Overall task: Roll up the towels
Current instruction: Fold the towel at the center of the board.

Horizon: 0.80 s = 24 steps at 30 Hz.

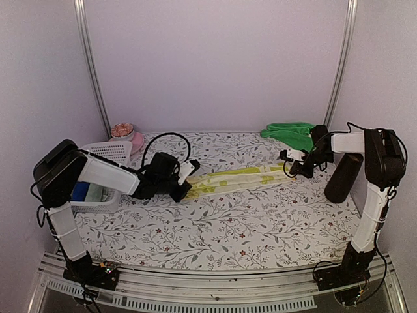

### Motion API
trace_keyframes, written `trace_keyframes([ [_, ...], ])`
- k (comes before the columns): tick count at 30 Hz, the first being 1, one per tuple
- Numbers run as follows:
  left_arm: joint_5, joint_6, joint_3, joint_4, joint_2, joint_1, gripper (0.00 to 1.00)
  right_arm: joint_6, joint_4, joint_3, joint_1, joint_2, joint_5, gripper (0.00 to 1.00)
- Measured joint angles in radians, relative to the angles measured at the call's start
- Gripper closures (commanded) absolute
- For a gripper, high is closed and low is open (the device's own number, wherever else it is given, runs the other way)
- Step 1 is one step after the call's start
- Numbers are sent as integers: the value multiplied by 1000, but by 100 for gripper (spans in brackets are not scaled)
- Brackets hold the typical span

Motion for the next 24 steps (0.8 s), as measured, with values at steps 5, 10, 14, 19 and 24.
trace_keyframes([
  [5,-1,2,0,-8,0,0,100,5,-11,15,3,0,0,98],
  [10,-1,4,0,-11,0,-1,85,13,-14,43,3,0,2,97],
  [14,5,8,0,-12,-1,-1,82,16,-17,56,3,0,14,97],
  [19,21,8,0,-19,-15,-2,83,16,-18,61,3,0,23,97],
  [24,35,14,0,-26,-28,-2,84,17,-23,64,3,0,24,97],
])
